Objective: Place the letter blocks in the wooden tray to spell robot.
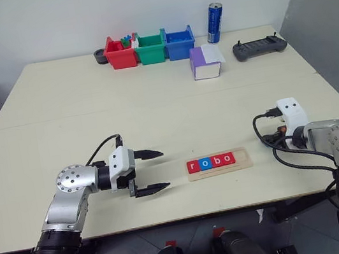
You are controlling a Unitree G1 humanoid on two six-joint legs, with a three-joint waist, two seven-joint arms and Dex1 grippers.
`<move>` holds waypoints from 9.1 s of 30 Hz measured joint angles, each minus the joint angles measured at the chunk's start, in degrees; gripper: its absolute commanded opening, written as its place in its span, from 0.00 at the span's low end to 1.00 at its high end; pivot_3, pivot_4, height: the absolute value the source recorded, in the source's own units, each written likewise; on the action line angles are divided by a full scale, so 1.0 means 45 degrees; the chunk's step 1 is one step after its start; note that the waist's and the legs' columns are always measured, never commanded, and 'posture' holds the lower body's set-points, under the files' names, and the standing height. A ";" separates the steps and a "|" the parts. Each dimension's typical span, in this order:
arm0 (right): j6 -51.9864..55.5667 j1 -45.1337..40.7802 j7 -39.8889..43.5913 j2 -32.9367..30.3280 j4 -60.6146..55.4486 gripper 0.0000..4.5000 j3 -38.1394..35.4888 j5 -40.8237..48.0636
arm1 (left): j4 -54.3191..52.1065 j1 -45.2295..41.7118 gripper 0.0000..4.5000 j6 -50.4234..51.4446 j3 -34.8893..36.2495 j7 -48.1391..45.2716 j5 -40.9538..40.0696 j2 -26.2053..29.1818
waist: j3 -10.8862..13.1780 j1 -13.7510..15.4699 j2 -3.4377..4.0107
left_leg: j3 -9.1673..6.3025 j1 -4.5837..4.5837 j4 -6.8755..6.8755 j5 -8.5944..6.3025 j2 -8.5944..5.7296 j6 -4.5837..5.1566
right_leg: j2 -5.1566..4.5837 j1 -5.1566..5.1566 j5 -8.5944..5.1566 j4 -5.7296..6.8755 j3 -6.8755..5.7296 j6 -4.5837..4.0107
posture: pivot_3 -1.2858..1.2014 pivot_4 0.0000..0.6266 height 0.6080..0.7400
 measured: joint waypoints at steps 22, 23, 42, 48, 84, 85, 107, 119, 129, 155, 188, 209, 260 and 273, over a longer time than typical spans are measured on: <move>-1.7004 -0.1445 1.3591 -0.7715 0.7467 1.00 0.6390 -0.2762 | 0.0491 -0.0730 1.00 -0.0069 -0.0187 -0.0280 0.0216 -0.0065 | 0.0027 -0.0118 0.0009 | 0.0035 0.0012 0.0007 -0.0020 -0.0001 0.0035 | 0.0008 0.0007 0.0006 -0.0042 0.0020 0.0014 | 0.52 0.24 1.00; -1.8207 -0.2099 1.4194 -0.7331 0.8569 1.00 0.6631 -0.3088 | 0.0488 -0.0711 1.00 -0.0080 -0.0177 -0.0280 0.0221 -0.0041 | 0.0027 -0.0126 0.0008 | 0.0035 0.0023 0.0008 -0.0019 0.0001 0.0034 | 0.0009 0.0008 0.0006 -0.0031 0.0020 0.0014 | 0.52 0.24 1.00; -2.4932 -0.5597 1.5656 -0.3992 1.6660 1.00 0.7614 -0.4417 | -0.0932 0.0724 1.00 0.0327 0.0307 0.0538 0.0198 0.0499 | 0.0031 0.0039 0.0014 | 0.0033 0.0022 0.0019 -0.0015 -0.0002 0.0026 | -0.0007 0.0012 -0.0001 0.0000 0.0020 -0.0010 | 0.52 0.24 1.00; -2.5175 -0.5591 1.5667 -0.3745 1.7115 1.00 0.7672 -0.4568 | -0.1130 0.0852 1.00 0.0358 0.0343 0.0610 0.0191 0.0617 | 0.0031 0.0014 0.0015 | 0.0034 0.0033 0.0021 -0.0014 0.0000 0.0025 | -0.0005 0.0014 -0.0001 0.0014 0.0020 -0.0010 | 0.52 0.24 1.00; -1.6379 -0.2909 1.5018 -0.4346 0.5115 0.32 0.7480 -0.3206 | -0.0811 0.0556 1.00 0.0304 0.0389 0.0594 0.0206 0.0476 | 0.0048 0.0167 0.0054 | 0.0014 0.0027 0.0034 -0.0016 0.0001 0.0025 | -0.0012 0.0021 -0.0001 0.0013 -0.0001 -0.0010 | 0.52 0.24 1.00; -1.6357 -0.2908 1.4984 -0.4296 0.5130 0.32 0.7553 -0.3372 | -0.0804 0.0549 1.00 0.0303 0.0372 0.0593 0.0210 0.0459 | 0.0048 0.0167 0.0054 | 0.0015 0.0027 0.0034 -0.0016 0.0001 0.0025 | -0.0012 0.0021 -0.0001 0.0013 -0.0001 -0.0010 | 0.52 0.24 1.00; -1.7414 -0.3052 1.4710 -0.3418 0.7188 0.32 0.7907 -0.5160 | -0.0791 0.0633 1.00 0.0273 0.0293 0.0596 0.0214 0.0406 | 0.0048 0.0151 0.0053 | 0.0017 0.0026 0.0038 -0.0015 -0.0001 0.0025 | -0.0012 0.0021 -0.0001 0.0015 -0.0001 -0.0011 | 0.52 0.24 1.00; -1.7527 -0.3112 1.4902 -0.3316 0.7233 0.32 0.7900 -0.5325 | -0.0791 0.0635 1.00 0.0273 0.0294 0.0589 0.0213 0.0406 | 0.0048 0.0151 0.0053 | 0.0017 0.0026 0.0038 -0.0015 -0.0001 0.0025 | -0.0012 0.0022 -0.0001 0.0016 -0.0001 -0.0011 | 0.52 0.24 1.00; -1.7180 -0.3151 1.5053 -0.3322 0.6973 0.96 0.7751 -0.5096 | -0.0789 0.0632 1.00 0.0260 0.0293 0.0585 0.0214 0.0406 | 0.0048 0.0151 0.0053 | 0.0016 0.0026 0.0038 -0.0015 0.0000 0.0024 | -0.0012 0.0021 -0.0001 0.0016 -0.0001 -0.0011 | 0.52 0.24 1.00; -1.4492 -0.1257 1.4606 -0.4289 0.4189 0.03 0.6410 -0.3409 | -0.0765 0.0586 1.00 0.0225 0.0272 0.0414 0.0223 0.0404 | 0.0045 0.0142 0.0049 | 0.0014 0.0027 0.0039 -0.0015 -0.0001 0.0025 | -0.0012 0.0024 -0.0002 0.0015 -0.0001 -0.0010 | 0.52 0.24 1.00; -1.5000 -0.1217 1.5244 -0.4848 0.4365 0.00 0.5536 -0.2110 | -0.0770 0.0609 1.00 0.0235 0.0283 0.0352 0.0236 0.0588 | 0.0043 0.0148 0.0045 | 0.0012 0.0033 0.0039 -0.0016 -0.0001 0.0026 | -0.0011 0.0030 -0.0002 0.0014 -0.0001 -0.0010 | 0.52 0.24 1.00; -1.4318 -0.1162 1.3657 -0.4204 0.2618 0.51 0.6412 -0.2076 | -0.0642 0.0592 1.00 0.0087 0.0279 0.0327 0.0286 0.0619 | 0.0040 0.0268 0.0041 | 0.0011 0.0023 0.0040 -0.0017 -0.0006 0.0027 | -0.0014 0.0025 -0.0002 0.0007 -0.0002 -0.0009 | 0.52 0.24 1.00; -2.0016 -0.2435 1.4737 -0.2684 0.9498 0.75 0.6882 -0.4444 | -0.0662 0.0718 1.00 0.0070 0.0283 0.0360 0.0284 0.0874 | 0.0039 0.0278 0.0041 | 0.0014 0.0046 0.0044 -0.0014 0.0003 0.0024 | -0.0008 0.0041 -0.0001 0.0025 0.0000 -0.0011 | 0.52 0.24 1.00; -1.6416 -0.1244 1.3342 -0.2867 0.6139 0.75 0.6635 -0.4449 | -0.0672 0.0735 1.00 0.0041 0.0282 0.0360 0.0282 0.0867 | 0.0039 0.0291 0.0042 | 0.0013 0.0042 0.0044 -0.0015 0.0002 0.0024 | -0.0008 0.0039 -0.0001 0.0024 -0.0001 -0.0010 | 0.52 0.24 1.00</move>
